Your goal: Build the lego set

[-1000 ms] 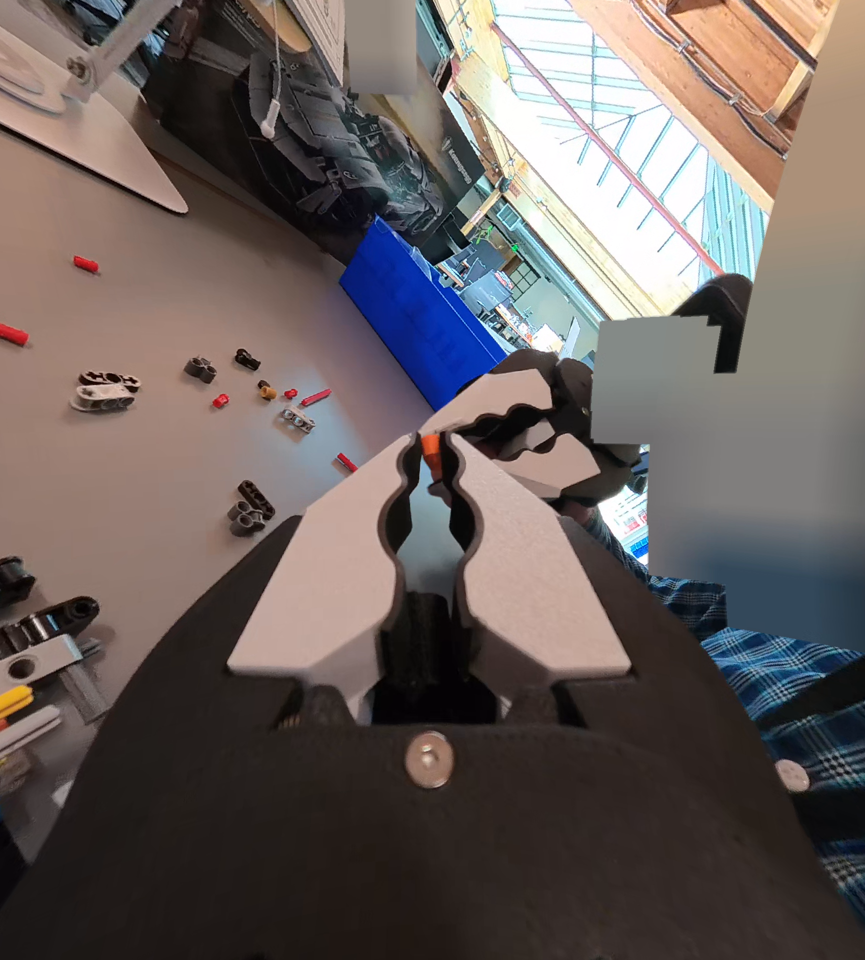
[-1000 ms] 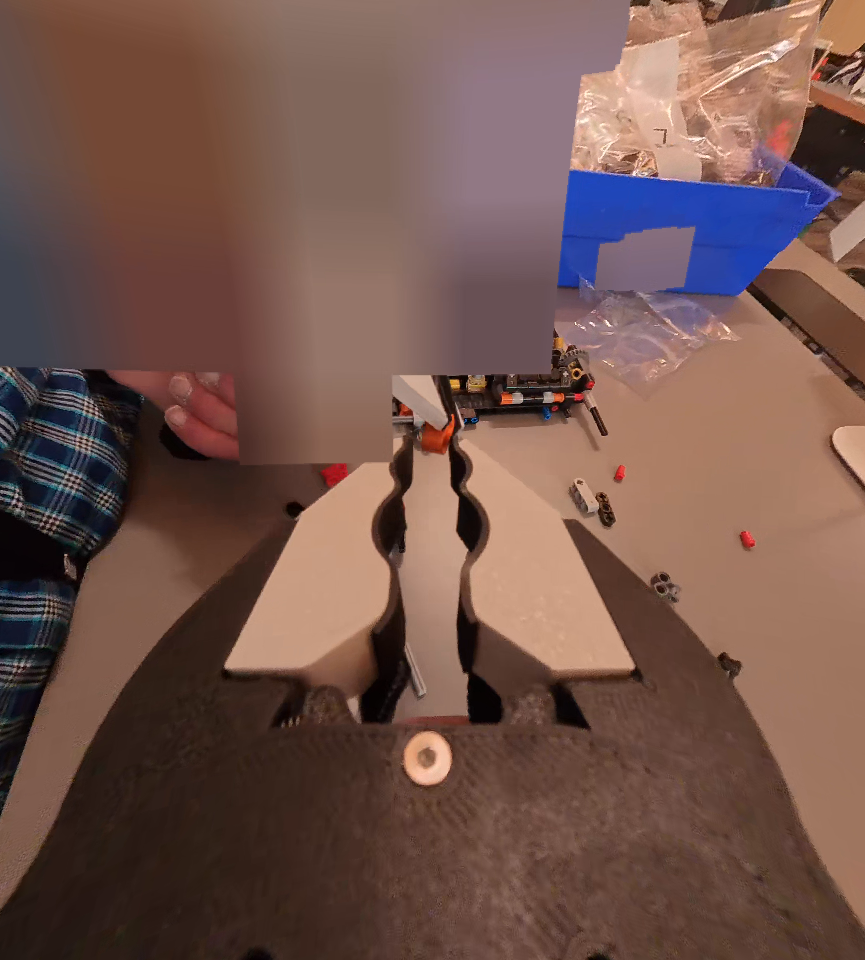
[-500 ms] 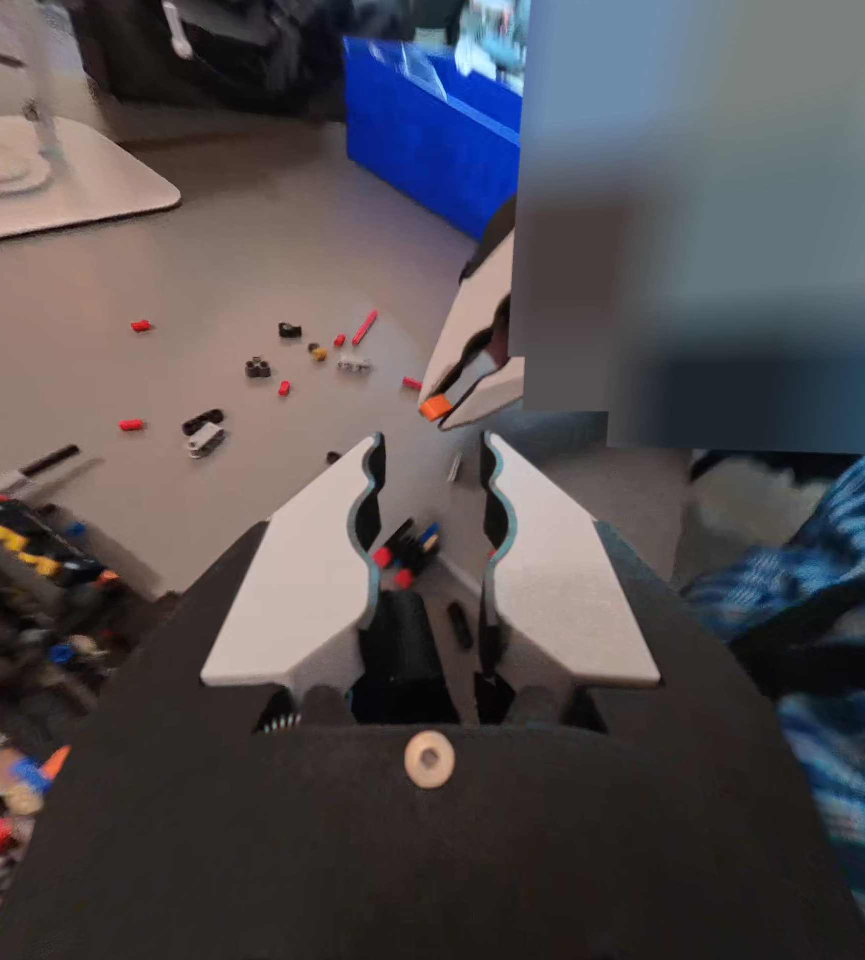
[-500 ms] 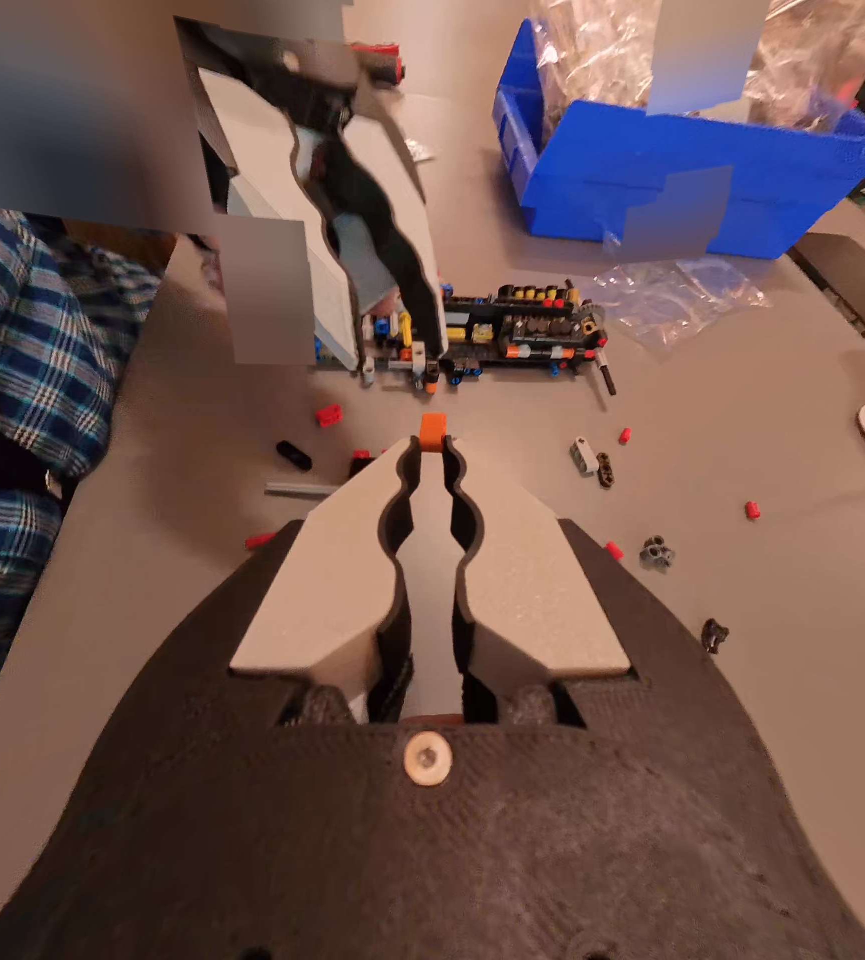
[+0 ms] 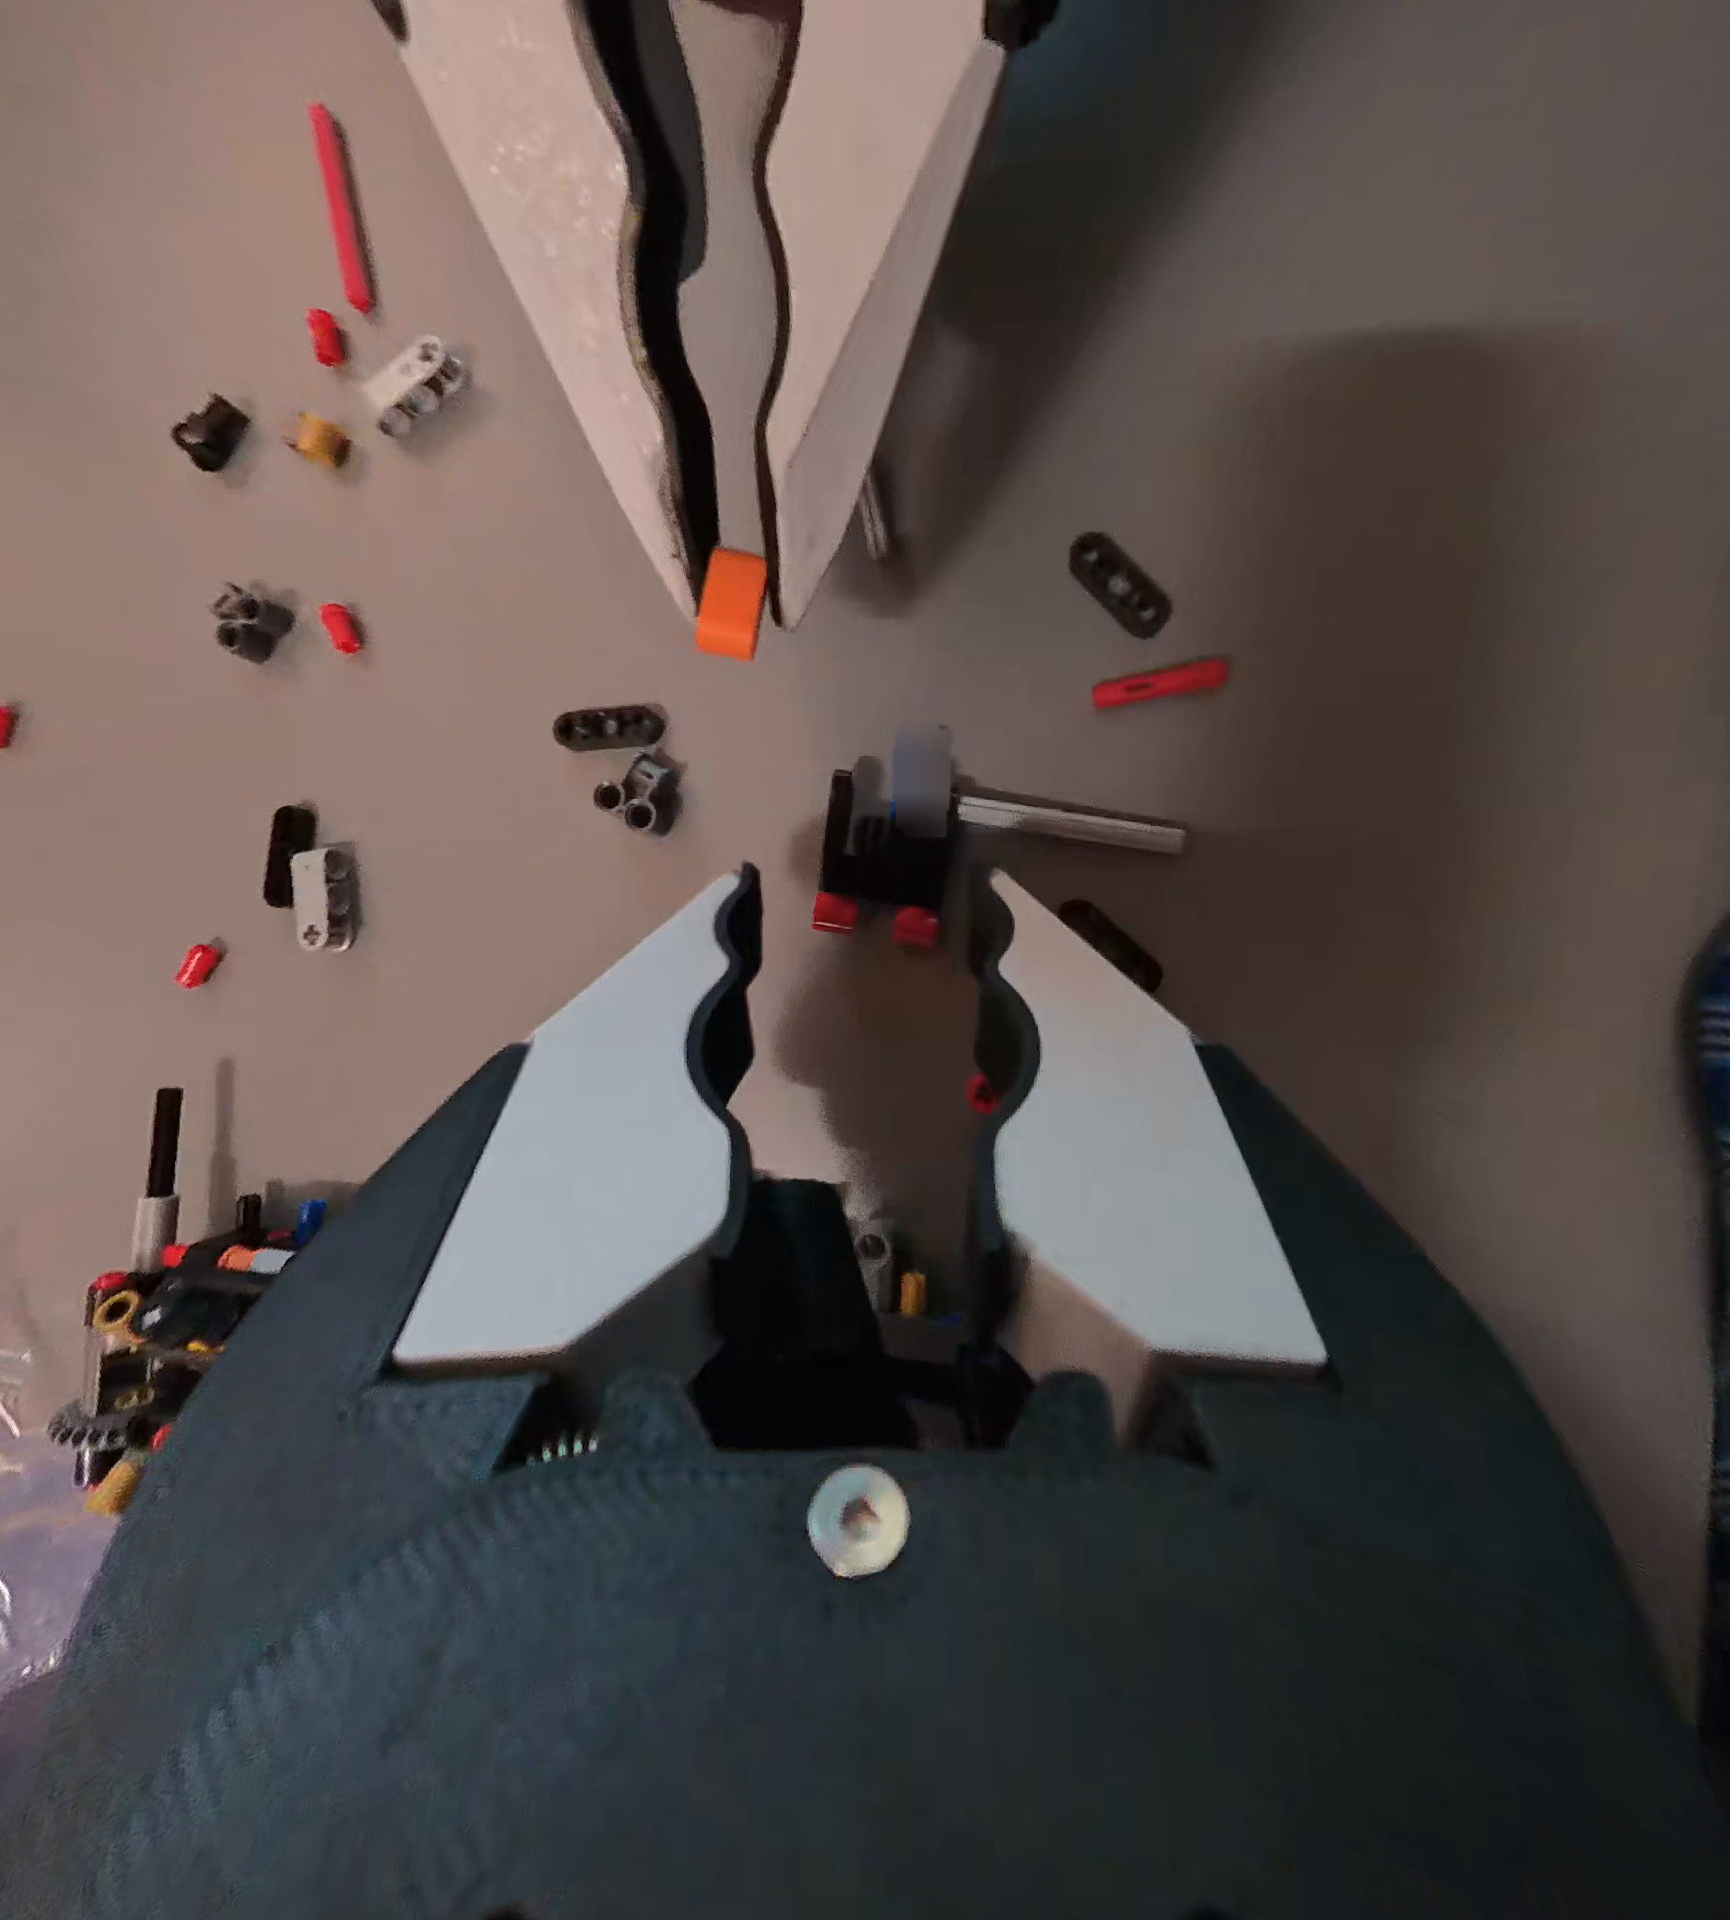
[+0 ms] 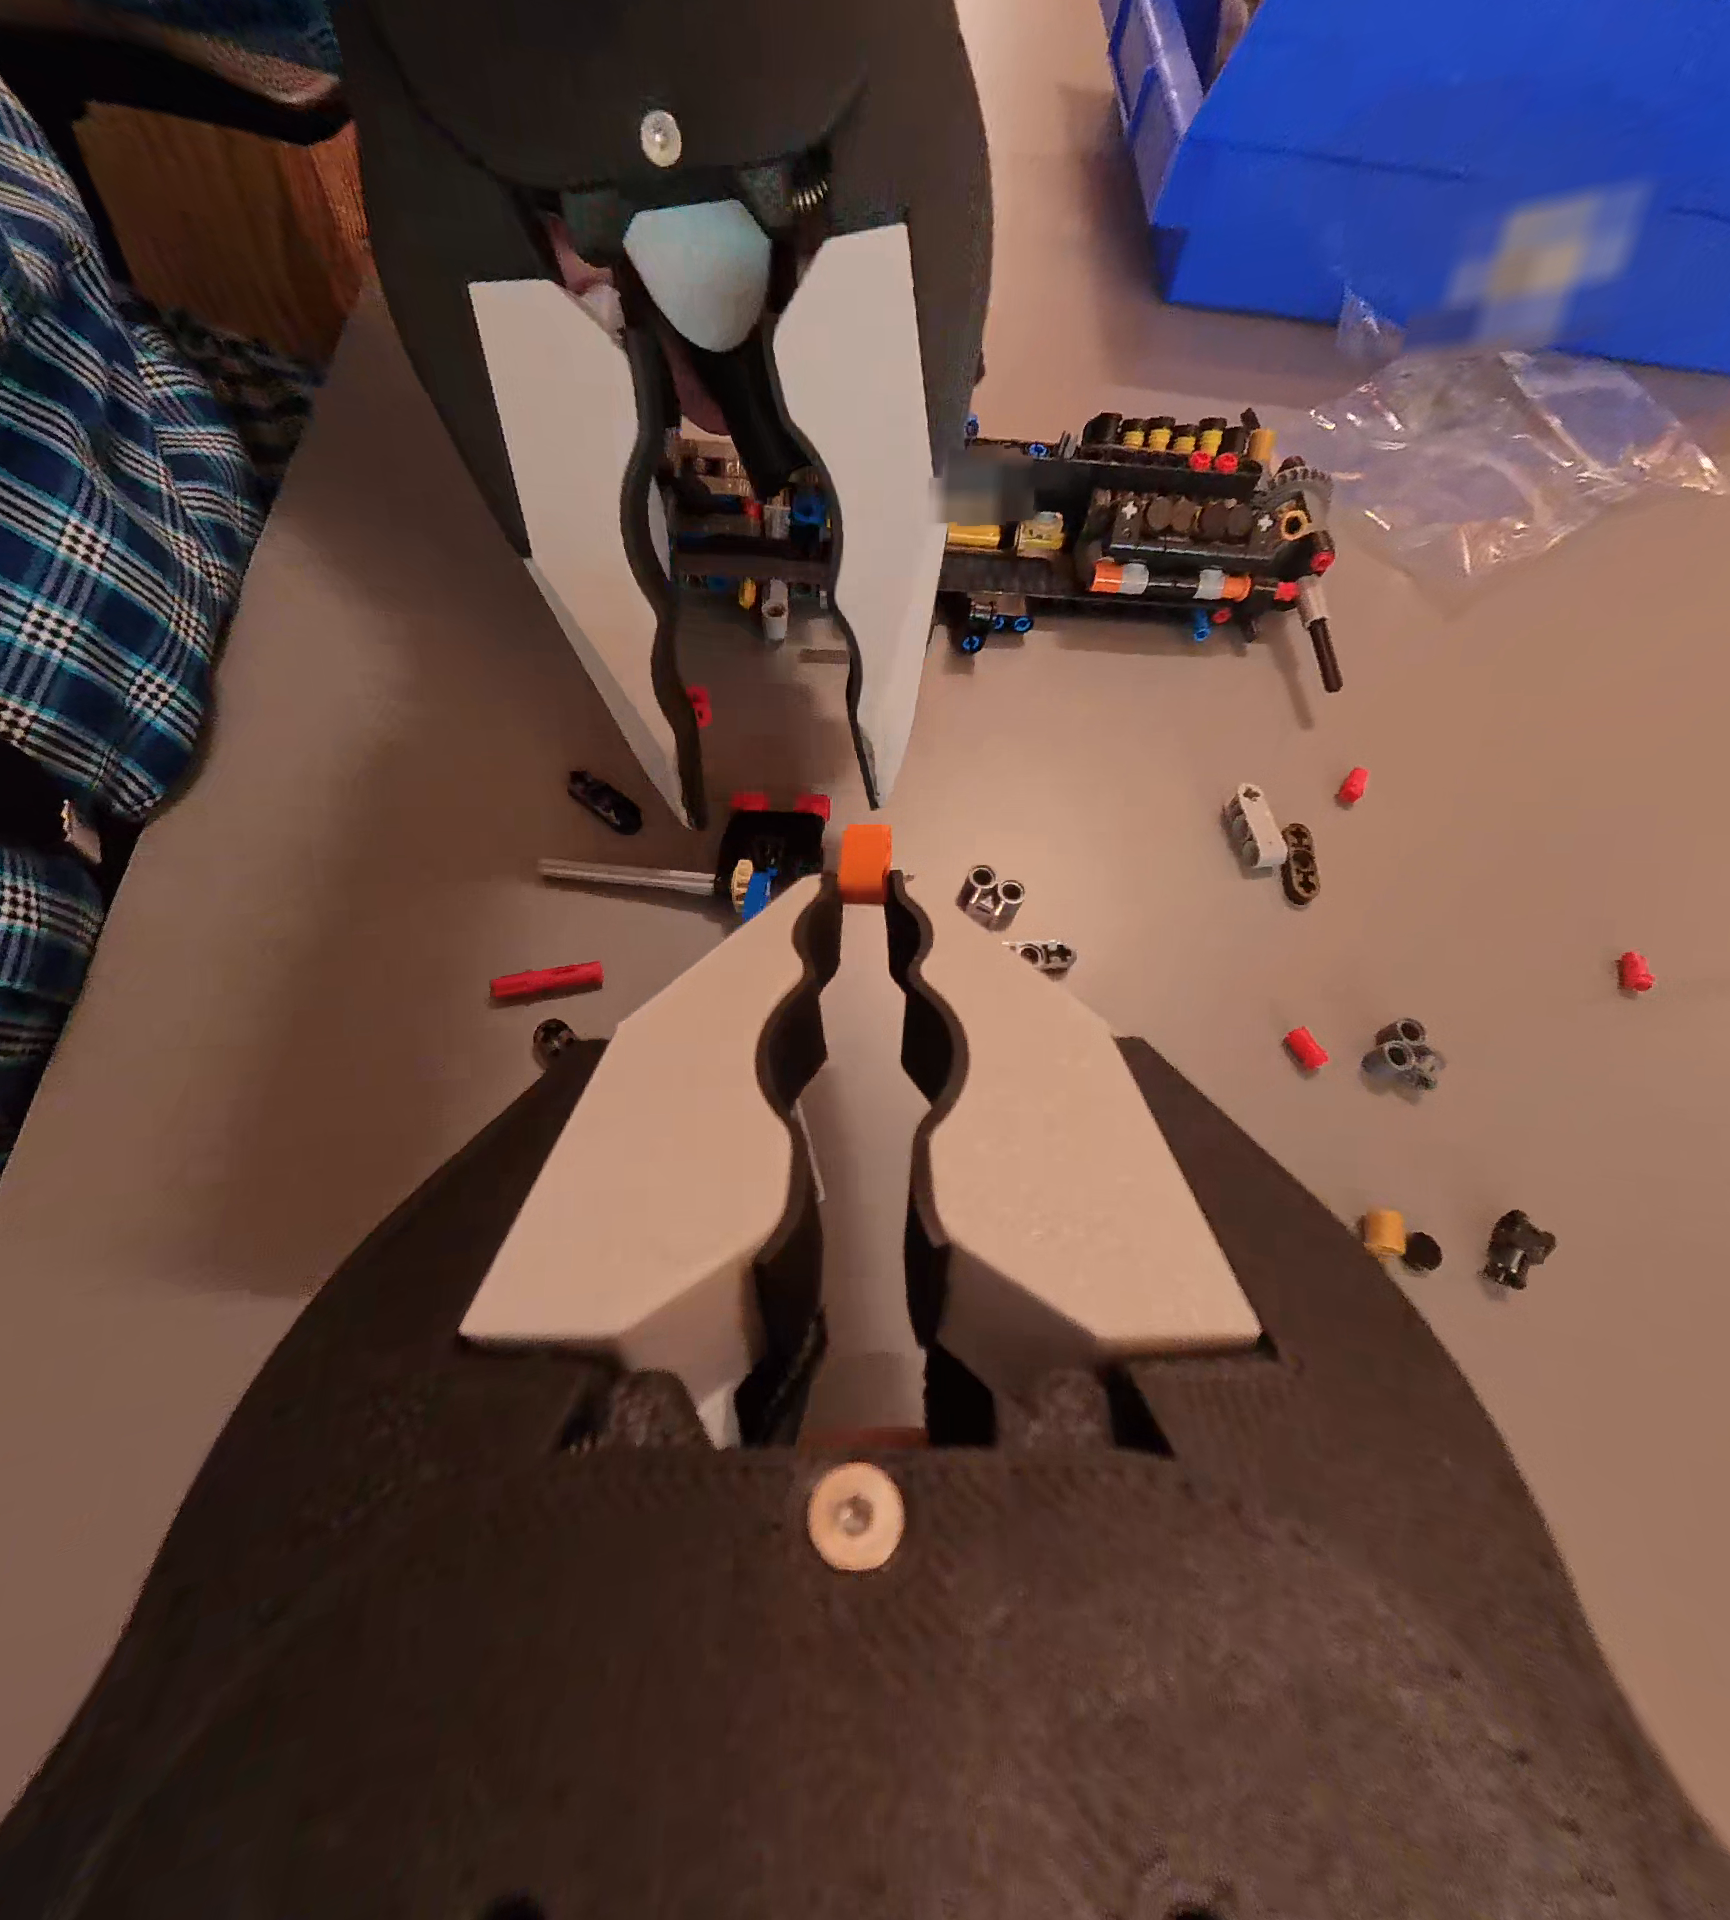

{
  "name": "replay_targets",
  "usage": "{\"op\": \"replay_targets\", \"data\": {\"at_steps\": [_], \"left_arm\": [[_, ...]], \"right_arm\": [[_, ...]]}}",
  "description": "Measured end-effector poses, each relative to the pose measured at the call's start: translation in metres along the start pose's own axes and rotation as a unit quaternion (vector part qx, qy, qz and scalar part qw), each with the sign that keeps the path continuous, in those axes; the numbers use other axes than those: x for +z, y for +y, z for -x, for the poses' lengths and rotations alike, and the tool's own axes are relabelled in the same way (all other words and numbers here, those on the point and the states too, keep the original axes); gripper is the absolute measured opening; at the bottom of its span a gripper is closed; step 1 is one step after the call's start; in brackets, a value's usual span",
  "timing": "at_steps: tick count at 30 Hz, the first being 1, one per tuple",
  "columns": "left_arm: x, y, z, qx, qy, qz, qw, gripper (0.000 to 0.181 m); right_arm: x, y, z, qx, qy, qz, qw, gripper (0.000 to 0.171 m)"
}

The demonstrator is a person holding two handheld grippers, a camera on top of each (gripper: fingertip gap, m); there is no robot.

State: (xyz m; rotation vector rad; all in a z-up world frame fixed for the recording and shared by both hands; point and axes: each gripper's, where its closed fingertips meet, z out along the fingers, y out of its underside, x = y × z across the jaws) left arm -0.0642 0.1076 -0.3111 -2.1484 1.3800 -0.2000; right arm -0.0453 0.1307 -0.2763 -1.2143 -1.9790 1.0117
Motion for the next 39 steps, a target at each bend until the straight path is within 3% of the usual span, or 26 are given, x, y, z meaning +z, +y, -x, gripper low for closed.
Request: {"op": "replay_targets", "data": {"at_steps": [7,14,22,32,39], "left_arm": [[0.008,0.001,-0.004,0.023,0.019,0.009,1.000,0.024],[0.007,0.000,0.004,0.034,-0.015,-0.008,0.999,0.024],[-0.023,-0.032,0.013,0.064,-0.067,-0.111,0.989,0.023],[-0.037,-0.047,0.013,-0.028,-0.013,-0.199,0.980,0.023],[-0.040,-0.051,0.010,-0.020,-0.013,-0.218,0.976,0.023]], "right_arm": [[0.004,0.006,0.003,0.002,-0.013,0.011,1.000,0.005],[0.003,0.004,0.003,-0.010,-0.014,-0.002,1.000,0.005],[-0.009,-0.014,-0.003,-0.049,0.007,-0.069,0.996,0.005],[-0.014,-0.021,0.002,-0.056,-0.011,-0.105,0.993,0.005],[-0.020,-0.031,0.007,-0.046,-0.025,-0.135,0.989,0.005]]}}
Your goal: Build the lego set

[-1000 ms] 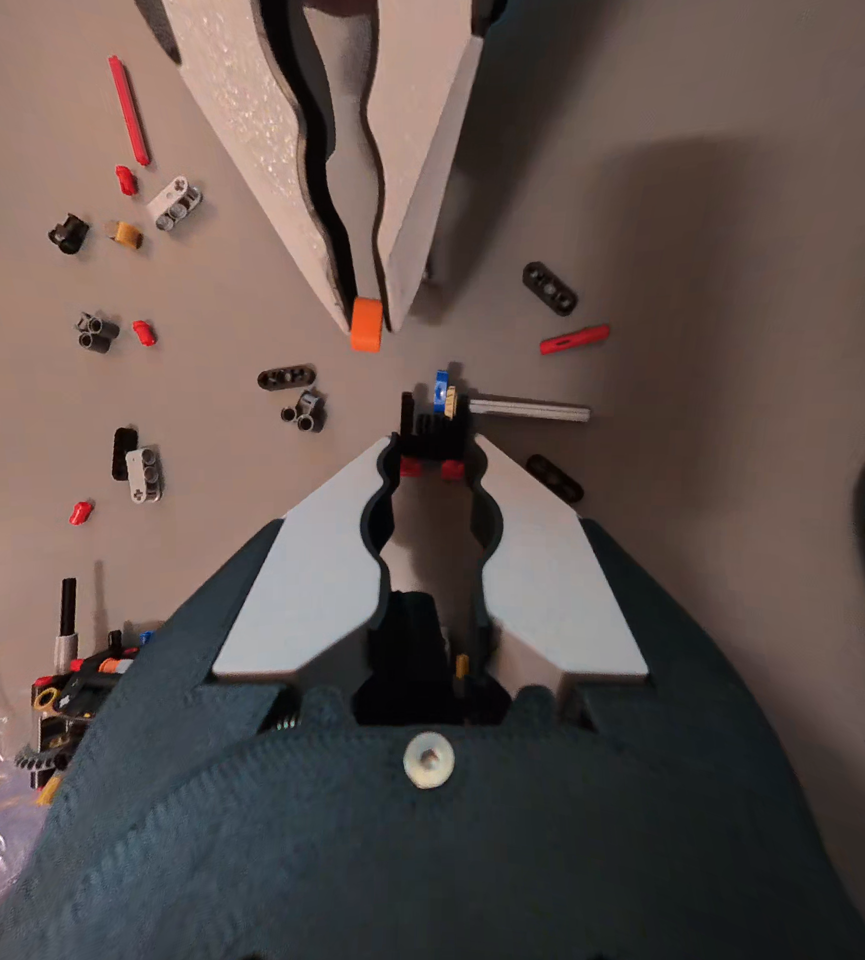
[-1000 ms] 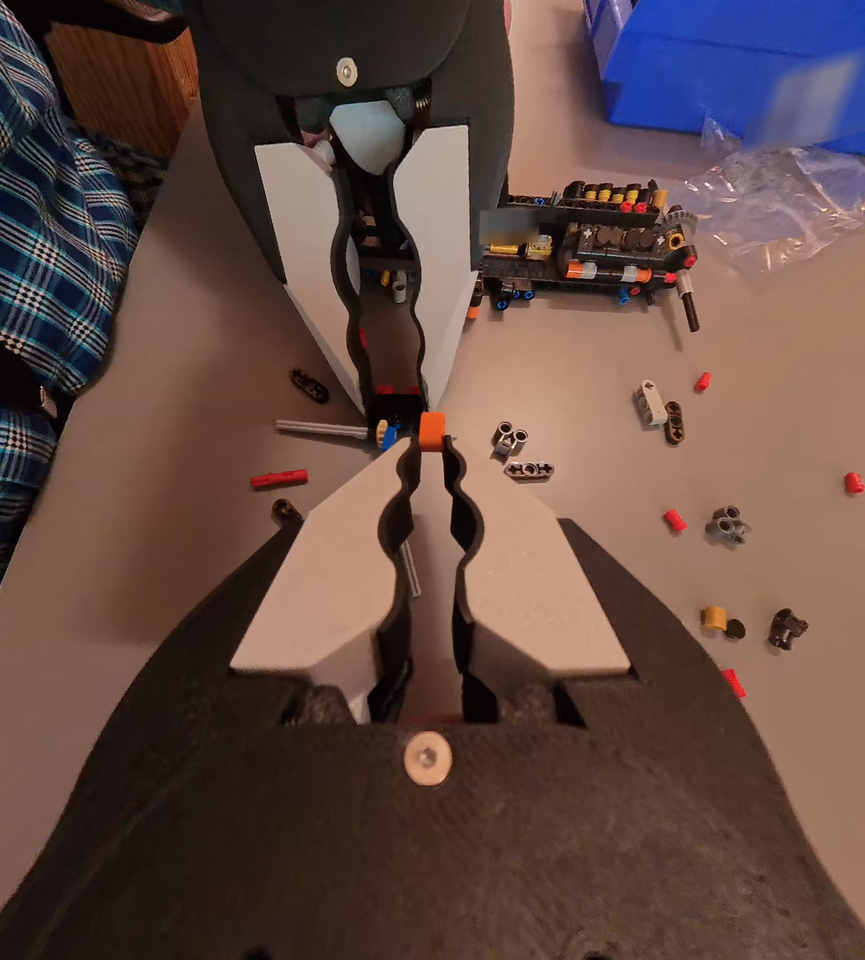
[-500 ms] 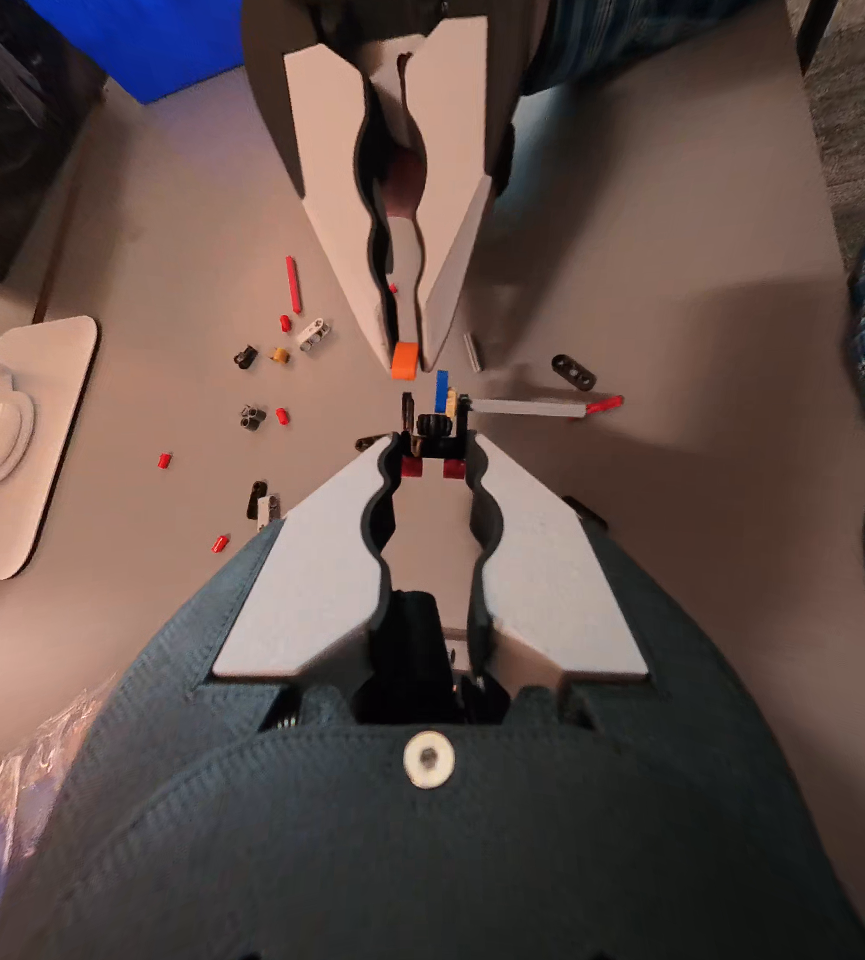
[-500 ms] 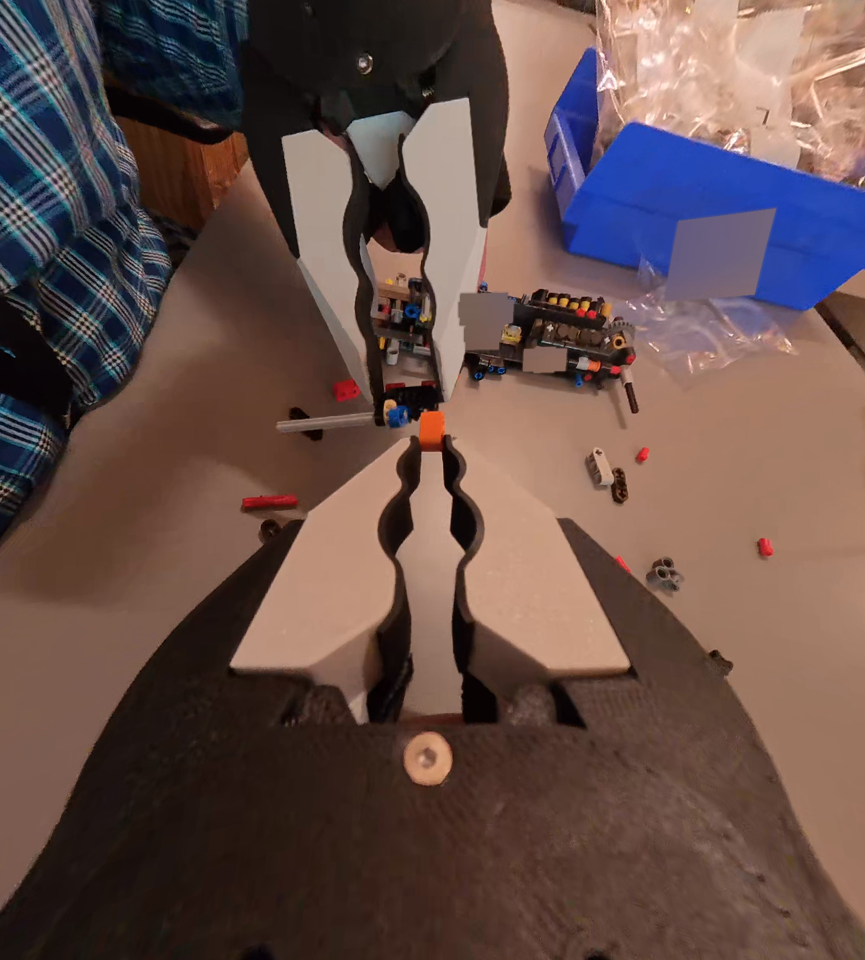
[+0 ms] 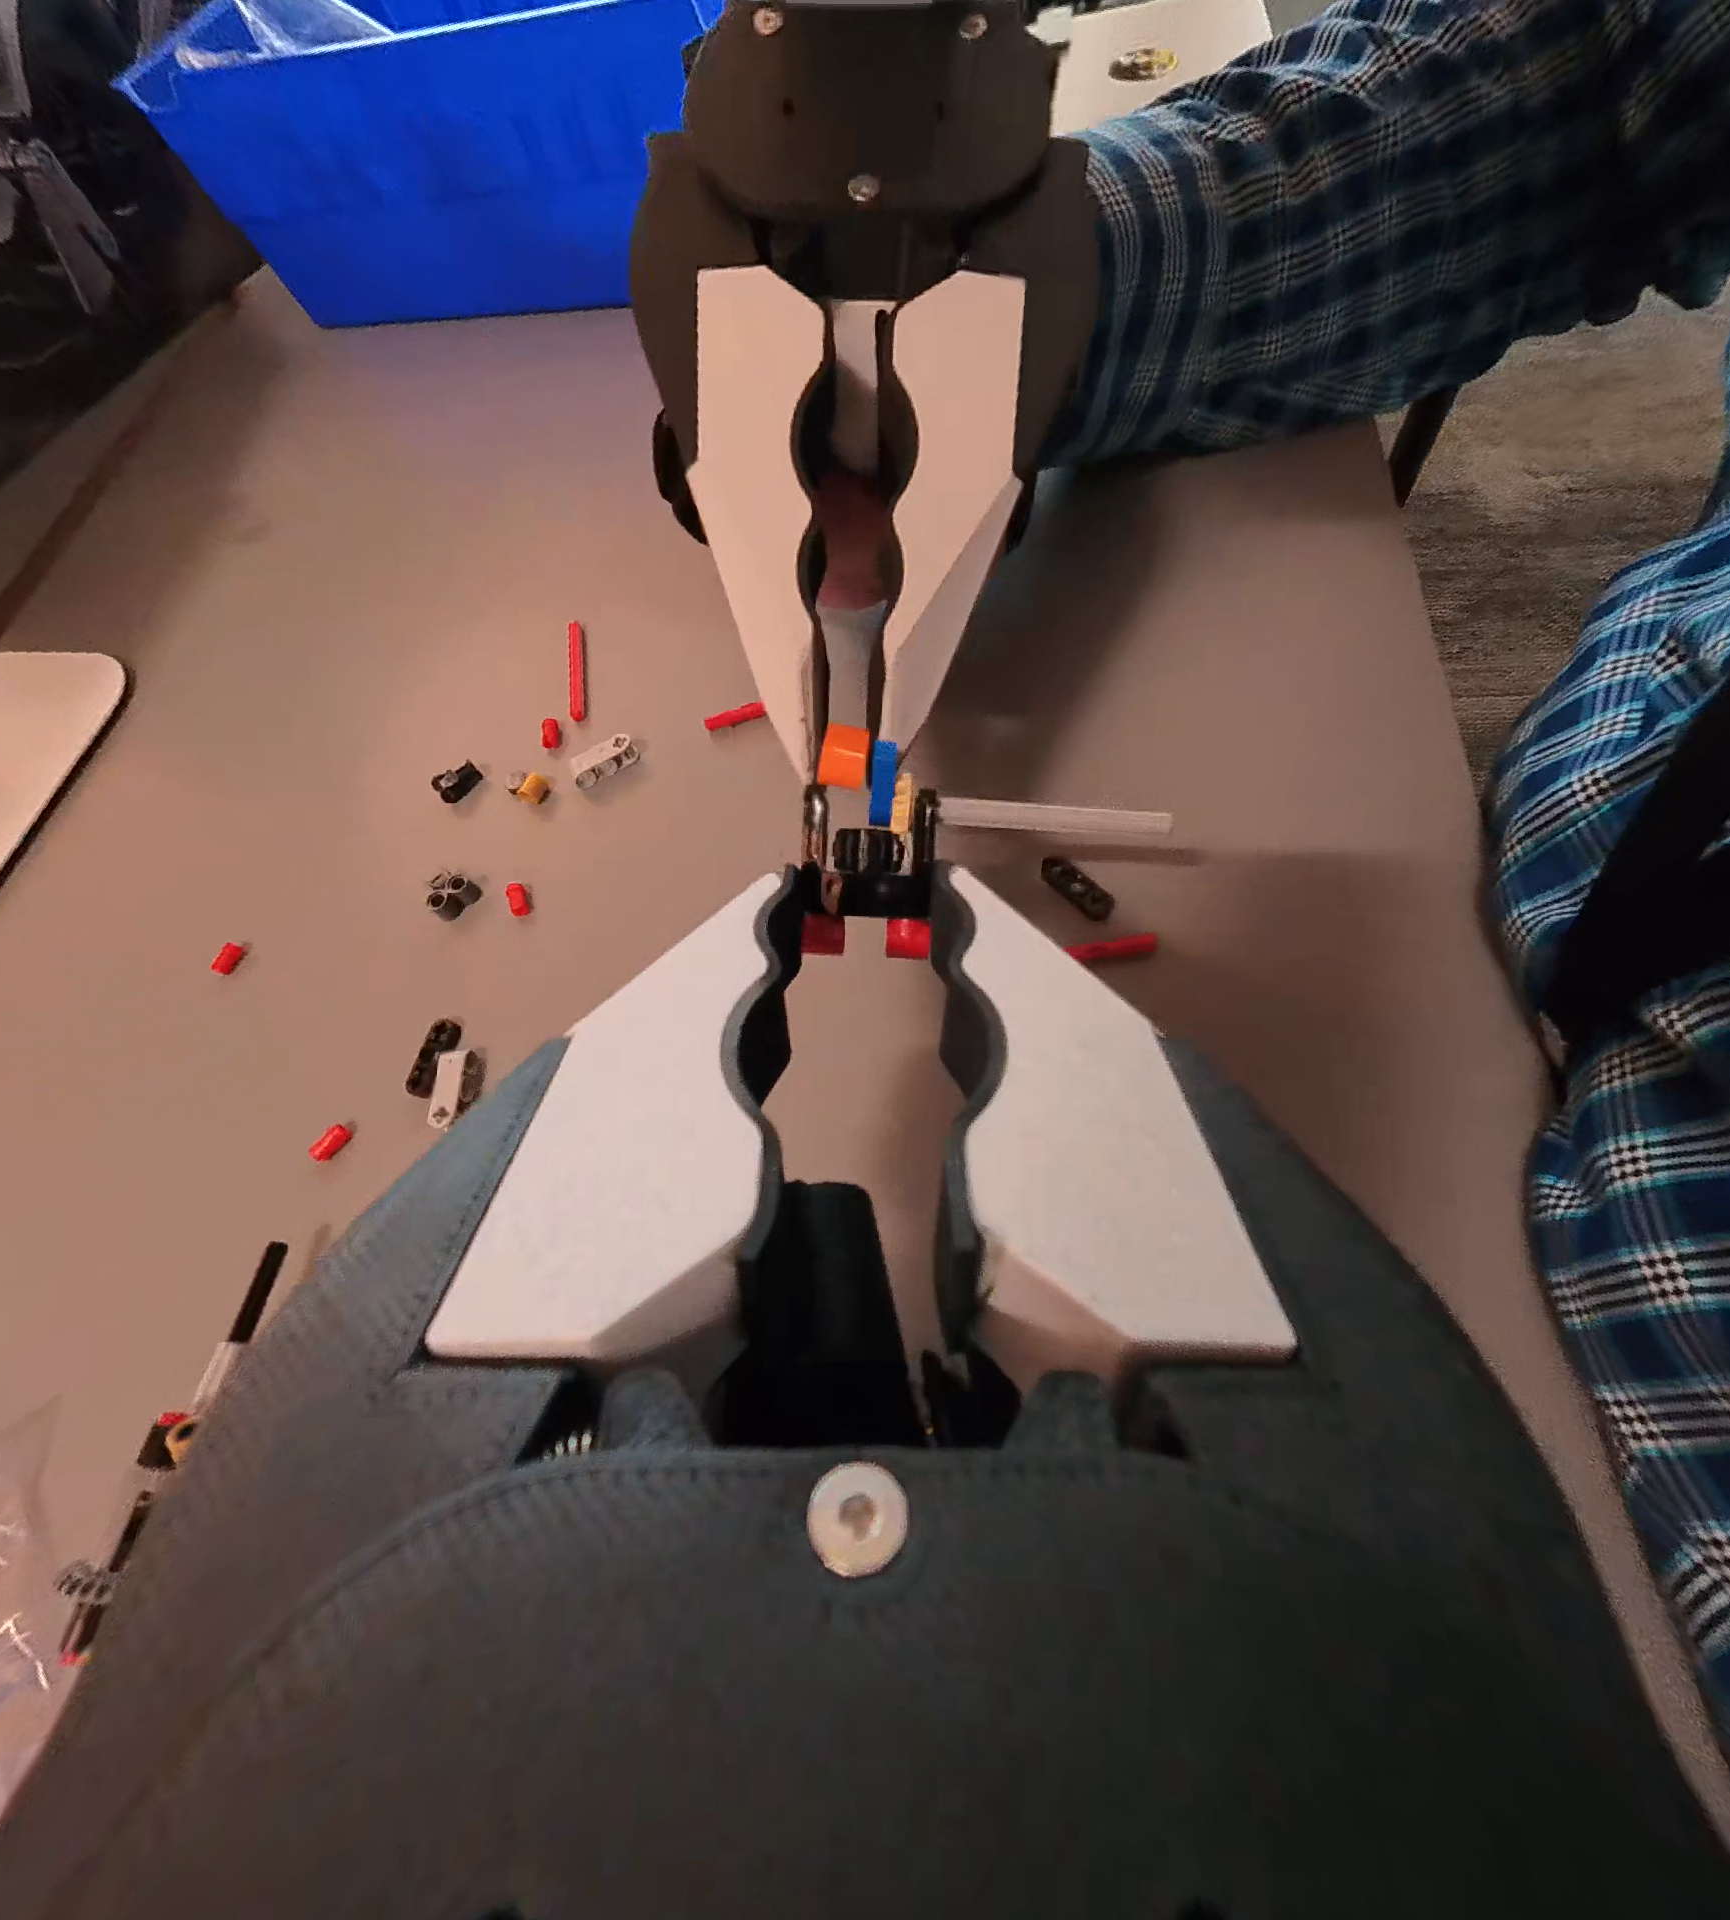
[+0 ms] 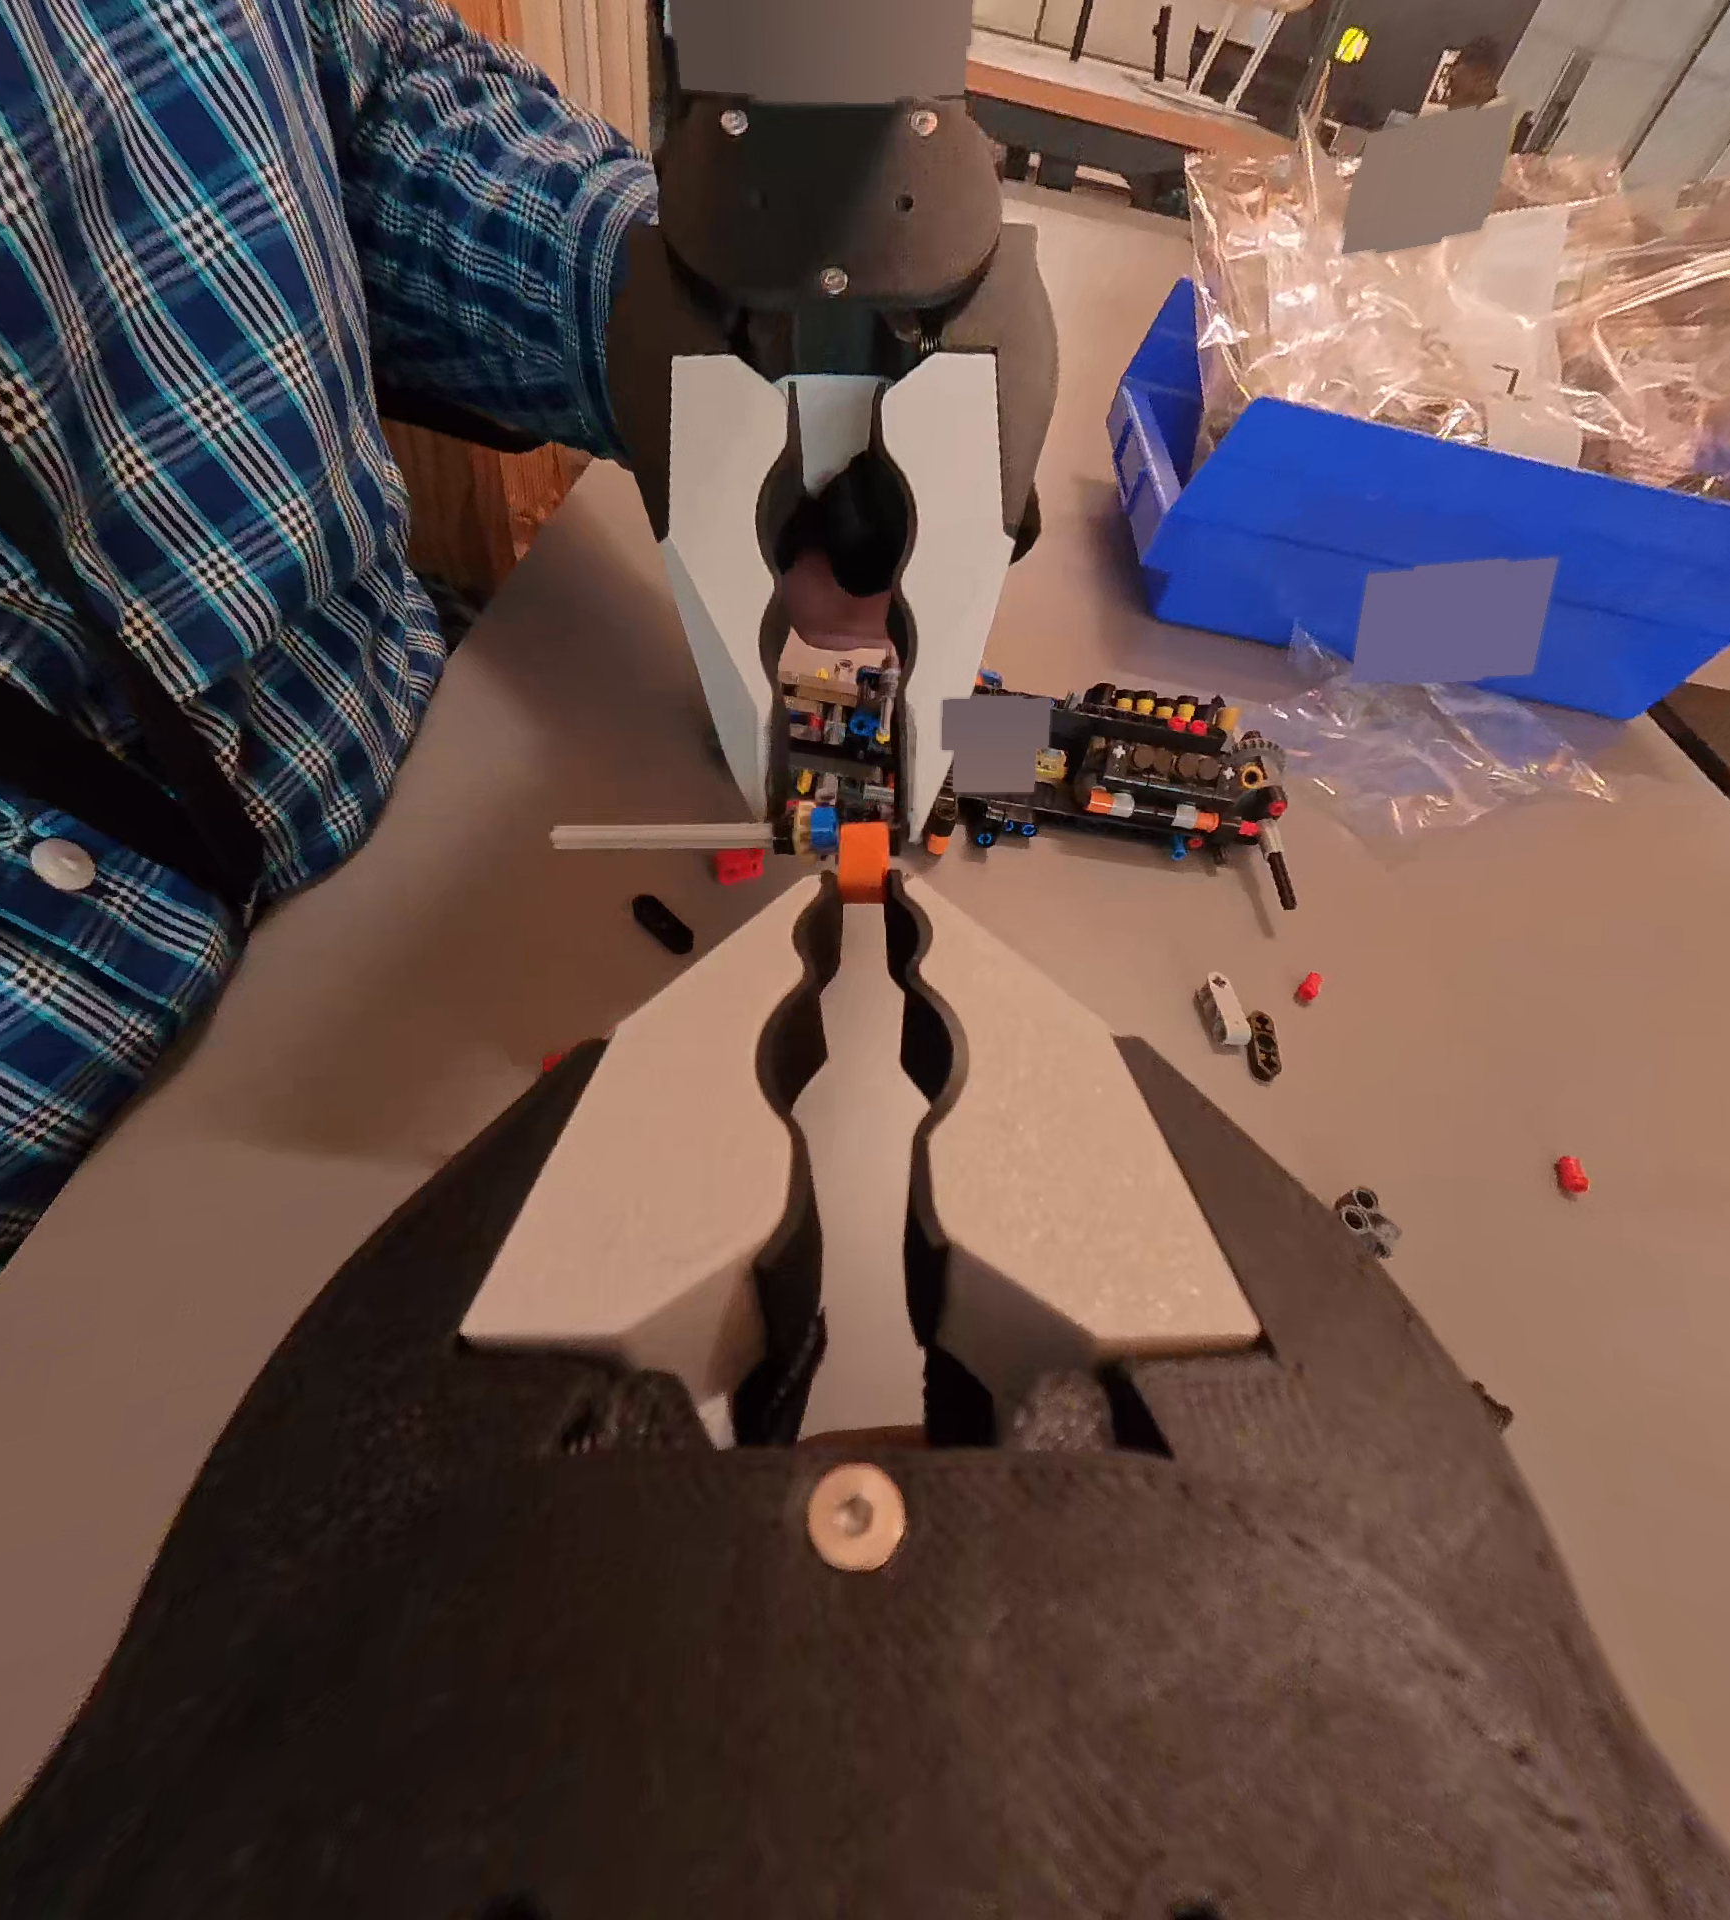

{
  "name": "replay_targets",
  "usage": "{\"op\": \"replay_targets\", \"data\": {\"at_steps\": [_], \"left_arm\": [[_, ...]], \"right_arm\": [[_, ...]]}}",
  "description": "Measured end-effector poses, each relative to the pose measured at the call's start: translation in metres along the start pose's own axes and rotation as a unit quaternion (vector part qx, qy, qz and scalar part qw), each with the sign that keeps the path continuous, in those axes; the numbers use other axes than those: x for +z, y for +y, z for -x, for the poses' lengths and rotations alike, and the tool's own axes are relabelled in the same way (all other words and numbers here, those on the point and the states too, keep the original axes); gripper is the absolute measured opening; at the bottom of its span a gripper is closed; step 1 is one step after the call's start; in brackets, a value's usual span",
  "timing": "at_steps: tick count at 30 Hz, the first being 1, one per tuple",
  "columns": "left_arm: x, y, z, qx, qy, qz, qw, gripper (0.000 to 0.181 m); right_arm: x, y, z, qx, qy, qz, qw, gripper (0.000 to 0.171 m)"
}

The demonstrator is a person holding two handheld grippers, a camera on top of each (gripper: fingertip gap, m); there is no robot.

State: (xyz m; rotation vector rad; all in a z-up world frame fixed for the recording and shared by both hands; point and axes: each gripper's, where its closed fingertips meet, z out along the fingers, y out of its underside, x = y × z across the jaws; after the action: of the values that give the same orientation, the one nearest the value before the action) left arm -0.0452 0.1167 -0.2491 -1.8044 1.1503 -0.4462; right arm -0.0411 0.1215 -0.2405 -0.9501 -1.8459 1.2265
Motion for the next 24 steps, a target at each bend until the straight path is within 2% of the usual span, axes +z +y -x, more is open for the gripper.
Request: {"op": "replay_targets", "data": {"at_steps": [12,24], "left_arm": [[-0.0002,-0.0066,-0.0016,0.025,-0.008,-0.016,1.000,0.023],[0.0002,-0.0072,-0.0018,-0.039,0.008,-0.033,0.999,0.023]], "right_arm": [[0.0017,-0.0033,0.0045,0.024,-0.017,-0.011,0.999,0.005],[0.0021,-0.0050,0.0028,0.064,-0.025,-0.026,0.997,0.005]]}}
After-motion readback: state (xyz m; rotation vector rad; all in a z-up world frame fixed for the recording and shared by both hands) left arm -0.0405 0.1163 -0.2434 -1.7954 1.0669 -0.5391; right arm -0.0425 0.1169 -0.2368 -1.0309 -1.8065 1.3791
